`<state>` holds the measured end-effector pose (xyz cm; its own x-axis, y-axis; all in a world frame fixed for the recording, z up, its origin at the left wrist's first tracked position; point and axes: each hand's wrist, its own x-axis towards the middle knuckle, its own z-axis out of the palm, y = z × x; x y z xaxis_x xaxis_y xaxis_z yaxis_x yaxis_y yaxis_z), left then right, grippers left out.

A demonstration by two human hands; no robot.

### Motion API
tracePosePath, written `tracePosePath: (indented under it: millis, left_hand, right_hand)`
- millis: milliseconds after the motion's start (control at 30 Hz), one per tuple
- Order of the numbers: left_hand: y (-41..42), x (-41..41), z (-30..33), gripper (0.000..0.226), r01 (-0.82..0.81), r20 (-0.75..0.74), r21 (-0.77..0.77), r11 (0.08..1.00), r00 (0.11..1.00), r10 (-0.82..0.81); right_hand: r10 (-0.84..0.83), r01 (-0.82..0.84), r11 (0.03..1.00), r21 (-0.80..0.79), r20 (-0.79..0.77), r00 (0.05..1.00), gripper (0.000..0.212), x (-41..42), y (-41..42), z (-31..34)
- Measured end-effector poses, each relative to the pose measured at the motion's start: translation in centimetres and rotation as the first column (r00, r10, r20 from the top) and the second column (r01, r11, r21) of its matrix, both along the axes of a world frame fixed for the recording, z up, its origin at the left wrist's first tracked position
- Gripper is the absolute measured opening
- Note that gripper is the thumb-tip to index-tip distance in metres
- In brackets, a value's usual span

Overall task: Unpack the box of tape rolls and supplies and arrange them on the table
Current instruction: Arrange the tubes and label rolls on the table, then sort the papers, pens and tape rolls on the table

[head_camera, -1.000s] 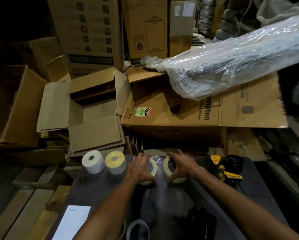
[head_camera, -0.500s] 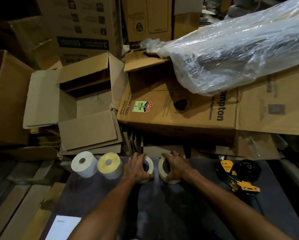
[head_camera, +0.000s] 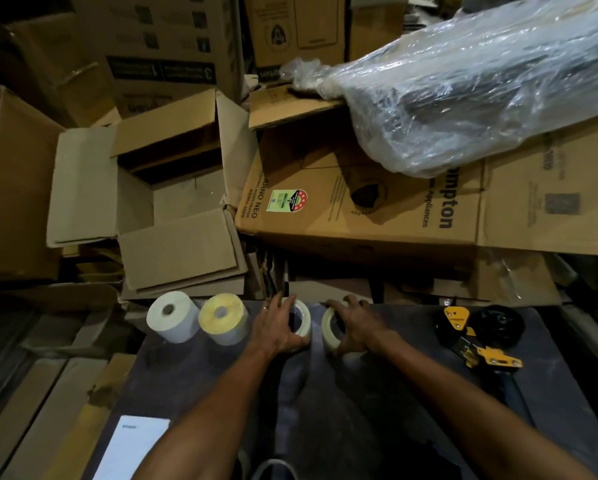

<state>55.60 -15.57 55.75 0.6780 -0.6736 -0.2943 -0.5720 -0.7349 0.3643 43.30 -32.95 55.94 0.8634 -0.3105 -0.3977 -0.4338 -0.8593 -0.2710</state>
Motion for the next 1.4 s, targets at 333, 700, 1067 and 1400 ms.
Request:
tracePosePath:
  millis: [333, 700, 1067, 1400]
  left_hand:
    - [2.0, -2.7, 3.5, 0.076, -0.028, 0.0, -0.096, 0.995, 1.0, 0.028]
    - [5.2, -9.8, 6.8, 0.043, 0.095, 0.02, -0.248, 0.964, 0.995, -0.093]
    - [11.6, -16.1, 6.0, 0.055, 0.188, -0.028, -0.257, 0.948, 0.979, -0.202]
    - [19.5, -22.6, 5.4, 0.043, 0.226, -0.068, -0.197, 0.954, 0.967, -0.244]
  right_hand:
    - [-0.021, 0.021, 1.0, -0.009, 0.008, 1.0, 0.135, -1.7, 1.2, 1.3]
    - [-0.136, 0.111, 0.989, 0.101, 0.29, 0.947, 0.058, -9.5, 6.0, 6.1]
    - [-0.125, 0.103, 0.992, 0.076, 0.387, 0.914, 0.067, -17.0, 15.3, 8.2]
    - [-0.292, 0.267, 0.956, 0.121, 0.307, 0.906, 0.067, -24.5, 23.8, 5.0]
